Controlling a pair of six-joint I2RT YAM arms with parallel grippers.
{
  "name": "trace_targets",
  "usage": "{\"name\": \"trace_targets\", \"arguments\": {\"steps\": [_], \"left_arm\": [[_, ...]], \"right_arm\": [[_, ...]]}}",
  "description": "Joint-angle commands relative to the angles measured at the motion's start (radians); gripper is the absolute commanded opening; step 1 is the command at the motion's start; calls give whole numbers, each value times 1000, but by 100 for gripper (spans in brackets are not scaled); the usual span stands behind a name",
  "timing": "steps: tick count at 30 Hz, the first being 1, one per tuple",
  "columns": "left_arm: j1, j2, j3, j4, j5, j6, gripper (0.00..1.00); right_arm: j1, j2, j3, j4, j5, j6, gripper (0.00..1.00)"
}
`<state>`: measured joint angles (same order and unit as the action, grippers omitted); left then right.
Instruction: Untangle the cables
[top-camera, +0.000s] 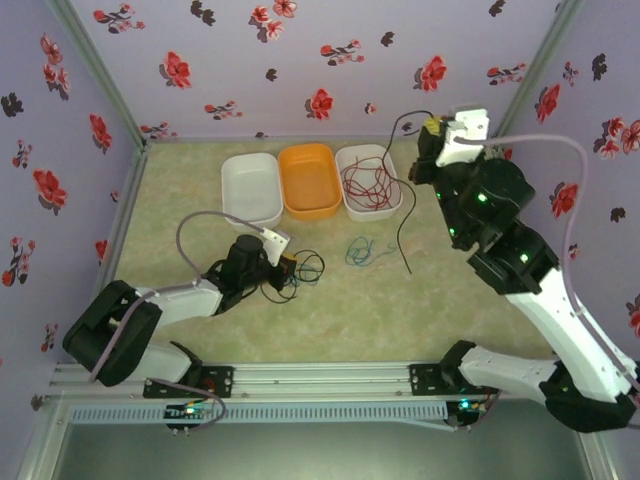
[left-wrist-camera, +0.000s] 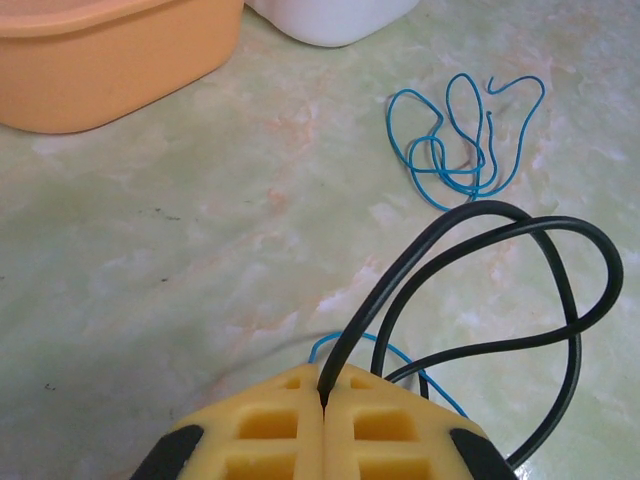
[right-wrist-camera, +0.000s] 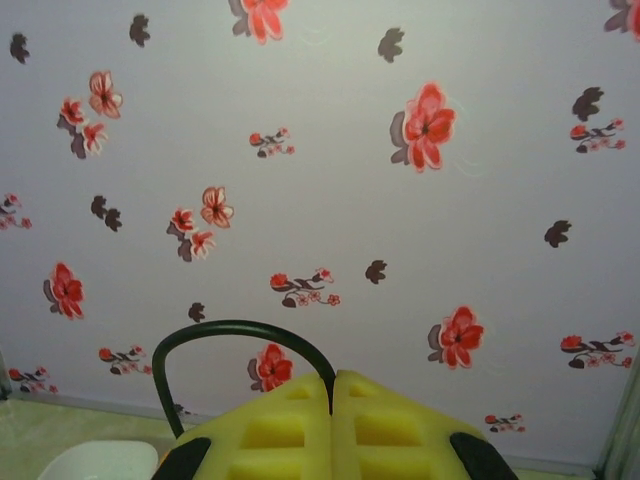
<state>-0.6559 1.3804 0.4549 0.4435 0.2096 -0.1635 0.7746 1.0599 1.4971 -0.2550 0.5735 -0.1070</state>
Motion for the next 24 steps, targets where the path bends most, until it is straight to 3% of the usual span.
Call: {"name": "trace_targets", "arguments": {"steps": [1, 7, 15, 24], "left_arm": [[6, -33, 0, -3, 19, -18, 8], [6, -85, 15, -34, 29, -36, 47], [7, -268, 41, -129, -27, -48, 98], [16, -428, 78, -213, -200, -48, 100]], "right_arm": [[-18, 103, 59, -102, -17, 58, 0], [-73, 301, 201, -144, -175, 143, 0], [-114, 529, 368, -122, -277, 166, 0], [-164, 758, 538, -129, -301, 164, 0]]}}
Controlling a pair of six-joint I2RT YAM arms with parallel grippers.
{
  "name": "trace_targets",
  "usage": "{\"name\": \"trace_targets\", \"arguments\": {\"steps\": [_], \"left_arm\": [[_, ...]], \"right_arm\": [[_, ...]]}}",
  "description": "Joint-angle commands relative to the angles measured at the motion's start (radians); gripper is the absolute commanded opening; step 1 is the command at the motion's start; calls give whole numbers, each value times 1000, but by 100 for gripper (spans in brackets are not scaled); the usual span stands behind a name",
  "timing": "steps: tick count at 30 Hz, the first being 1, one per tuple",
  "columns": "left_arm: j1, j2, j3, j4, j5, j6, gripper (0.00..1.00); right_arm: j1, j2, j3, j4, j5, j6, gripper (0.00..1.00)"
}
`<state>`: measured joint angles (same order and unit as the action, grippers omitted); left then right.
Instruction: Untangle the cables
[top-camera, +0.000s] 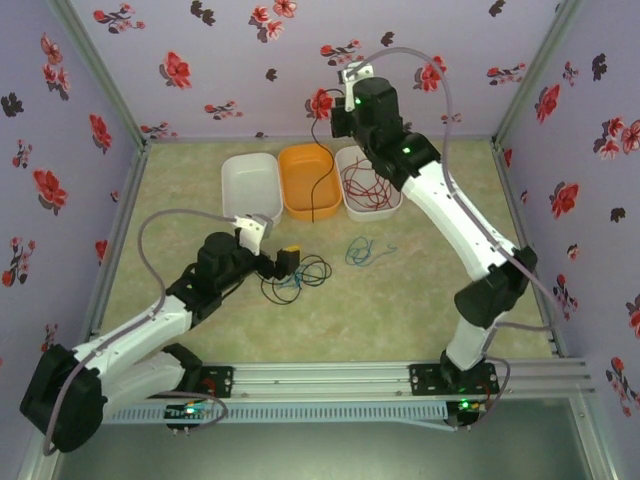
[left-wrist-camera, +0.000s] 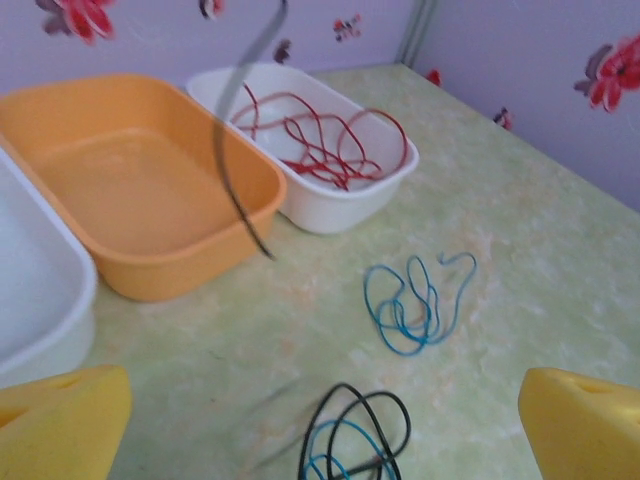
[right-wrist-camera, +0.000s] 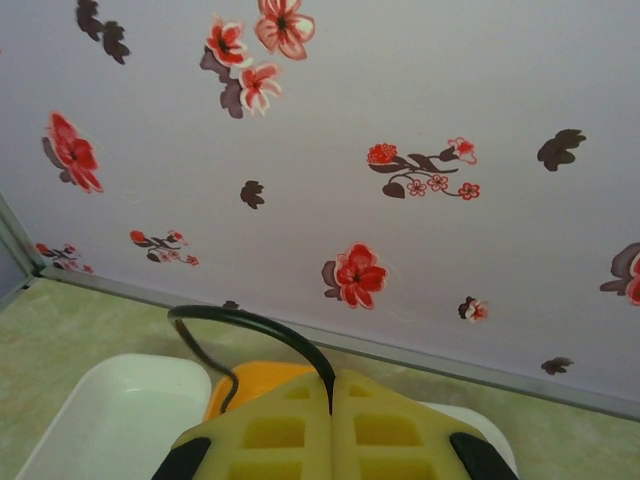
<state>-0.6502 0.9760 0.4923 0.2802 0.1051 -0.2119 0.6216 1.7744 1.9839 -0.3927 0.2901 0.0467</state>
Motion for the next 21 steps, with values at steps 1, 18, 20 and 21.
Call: {"name": "trace_targets", "arguments": {"steps": [1, 18, 20, 21], "left_arm": [[12, -29, 51, -57, -112, -1, 100], [44, 9, 107, -99, -231, -93, 100], [49, 10, 106, -104, -235, -101, 100], [53, 11, 106, -108, -235, -105, 100]], "right_arm": [[-12, 66, 60, 9, -12, 3, 0], [-56, 366, 222, -68, -60, 23, 0], [-62, 403, 249, -84, -76, 37, 0], [-65, 422, 257, -88, -84, 44, 0]]}}
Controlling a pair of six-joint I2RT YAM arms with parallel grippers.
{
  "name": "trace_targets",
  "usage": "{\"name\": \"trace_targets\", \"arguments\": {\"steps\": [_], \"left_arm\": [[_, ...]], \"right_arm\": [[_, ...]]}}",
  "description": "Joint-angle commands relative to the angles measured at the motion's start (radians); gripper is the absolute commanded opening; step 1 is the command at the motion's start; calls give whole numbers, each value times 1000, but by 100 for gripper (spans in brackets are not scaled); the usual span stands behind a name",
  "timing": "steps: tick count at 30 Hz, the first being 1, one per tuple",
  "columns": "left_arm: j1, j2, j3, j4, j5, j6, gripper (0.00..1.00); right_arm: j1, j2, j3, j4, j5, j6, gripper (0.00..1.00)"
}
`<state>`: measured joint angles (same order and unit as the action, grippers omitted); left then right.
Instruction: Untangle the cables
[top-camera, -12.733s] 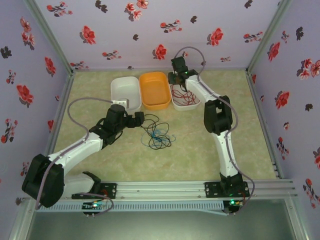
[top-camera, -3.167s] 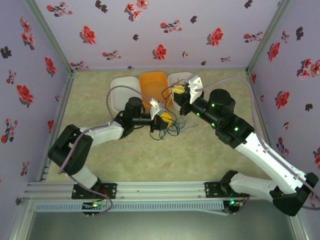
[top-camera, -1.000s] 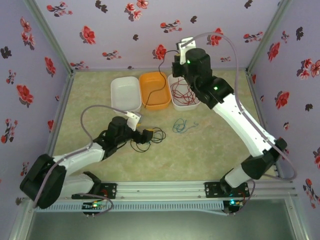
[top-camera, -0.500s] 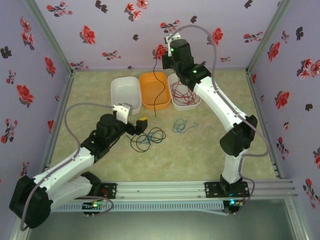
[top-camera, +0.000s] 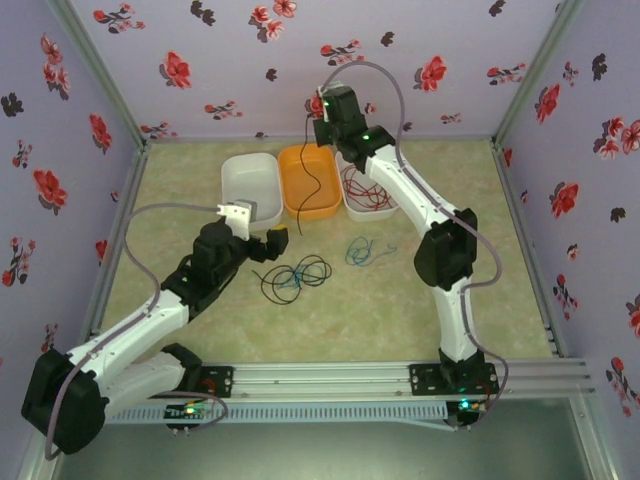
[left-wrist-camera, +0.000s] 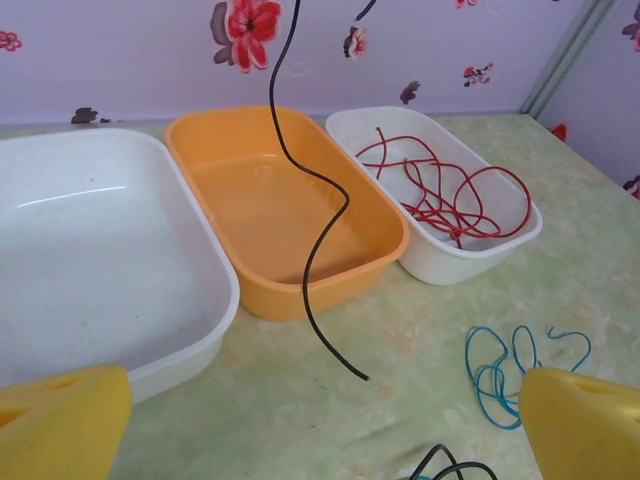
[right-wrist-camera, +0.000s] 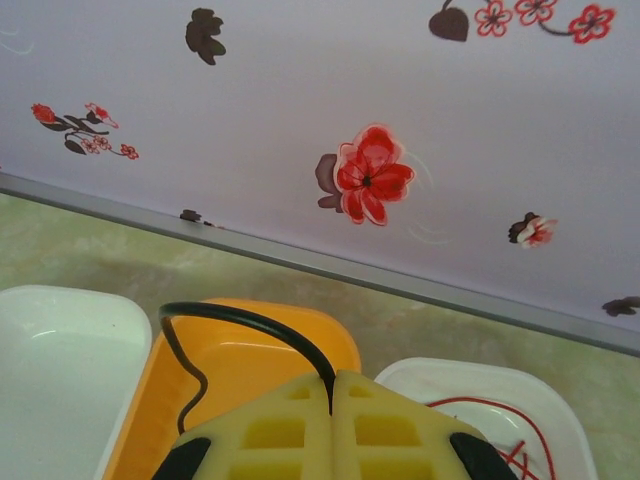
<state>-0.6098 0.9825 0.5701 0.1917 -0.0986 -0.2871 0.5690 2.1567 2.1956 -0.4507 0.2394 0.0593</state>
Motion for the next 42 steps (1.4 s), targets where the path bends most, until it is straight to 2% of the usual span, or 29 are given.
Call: {"name": "trace_targets", "arguments": {"steps": [1, 10, 22, 32, 42], "left_arm": [[15, 6, 26, -23, -33, -36, 100], [32, 28, 19, -35, -29, -72, 100], [41, 59, 24, -32, -20, -90, 100], [48, 61, 18, -31, -22, -96, 100], [55, 70, 18, -37, -22, -110, 100]], "right_arm": [[-14, 56, 49, -31, -39, 39, 0], [-67, 189, 184, -71, -23, 88, 0], [-118, 208, 225, 8, -26, 129, 0], [-96, 205, 158, -23, -196, 199, 0], [-43, 204, 44, -39, -184, 197, 0]]}}
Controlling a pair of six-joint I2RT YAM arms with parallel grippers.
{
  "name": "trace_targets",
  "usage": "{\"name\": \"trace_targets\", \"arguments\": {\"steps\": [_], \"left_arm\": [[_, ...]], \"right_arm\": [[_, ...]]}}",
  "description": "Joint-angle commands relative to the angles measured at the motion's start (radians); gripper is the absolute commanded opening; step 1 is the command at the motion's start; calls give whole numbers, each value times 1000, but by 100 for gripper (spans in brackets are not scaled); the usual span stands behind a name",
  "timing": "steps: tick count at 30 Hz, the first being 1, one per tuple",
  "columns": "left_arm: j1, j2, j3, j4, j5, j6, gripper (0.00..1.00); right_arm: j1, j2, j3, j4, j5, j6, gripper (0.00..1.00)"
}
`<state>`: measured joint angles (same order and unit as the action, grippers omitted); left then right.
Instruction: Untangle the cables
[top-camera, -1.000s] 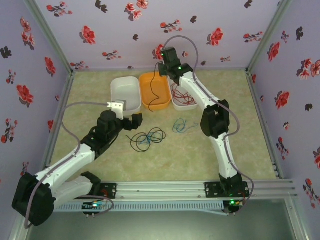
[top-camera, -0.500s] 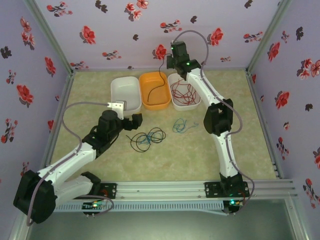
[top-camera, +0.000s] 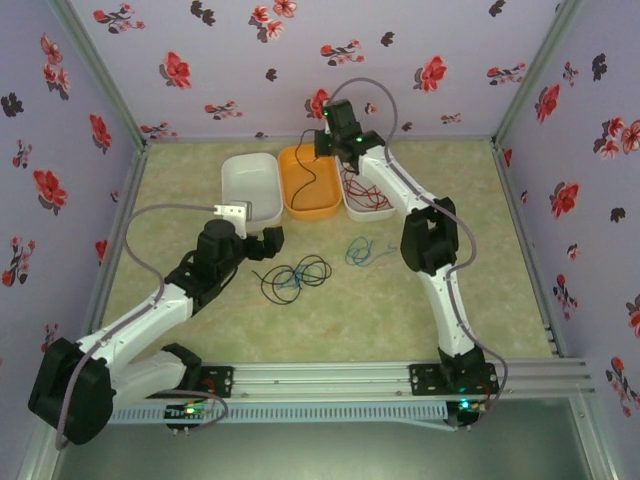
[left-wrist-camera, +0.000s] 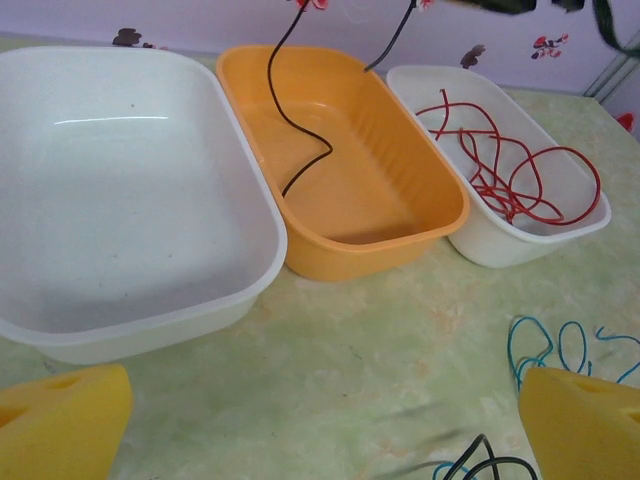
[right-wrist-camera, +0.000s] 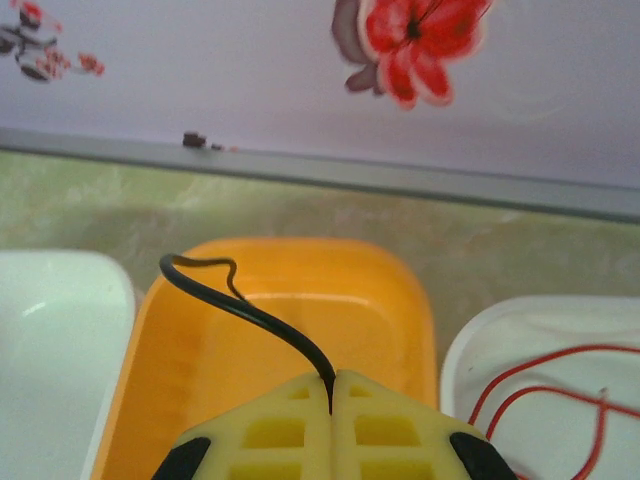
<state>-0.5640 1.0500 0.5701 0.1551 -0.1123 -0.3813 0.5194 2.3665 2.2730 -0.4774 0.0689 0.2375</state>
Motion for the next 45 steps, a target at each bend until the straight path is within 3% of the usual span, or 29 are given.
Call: {"name": "trace_targets", "arguments": {"steps": [1, 18, 24, 31, 38, 45], "left_arm": [[10, 2, 17, 0, -9, -17, 100], [16, 20, 19, 2, -7, -37, 100], [15, 19, 23, -6, -3, -39, 100], [16, 29, 40, -31, 0, -48, 100], [16, 49, 65, -63, 0, -62, 100], [27, 99, 108, -114, -2, -105, 100]], "right_arm": [[8, -6, -44, -15, -19, 22, 0], [34, 54, -74, -229, 4, -7, 1], [36, 52, -48, -319, -24, -22, 10], [51, 6, -50, -350, -38, -44, 33], [59, -93, -117, -327, -48, -40, 42], [62, -281, -339, -225, -72, 34, 40]]}}
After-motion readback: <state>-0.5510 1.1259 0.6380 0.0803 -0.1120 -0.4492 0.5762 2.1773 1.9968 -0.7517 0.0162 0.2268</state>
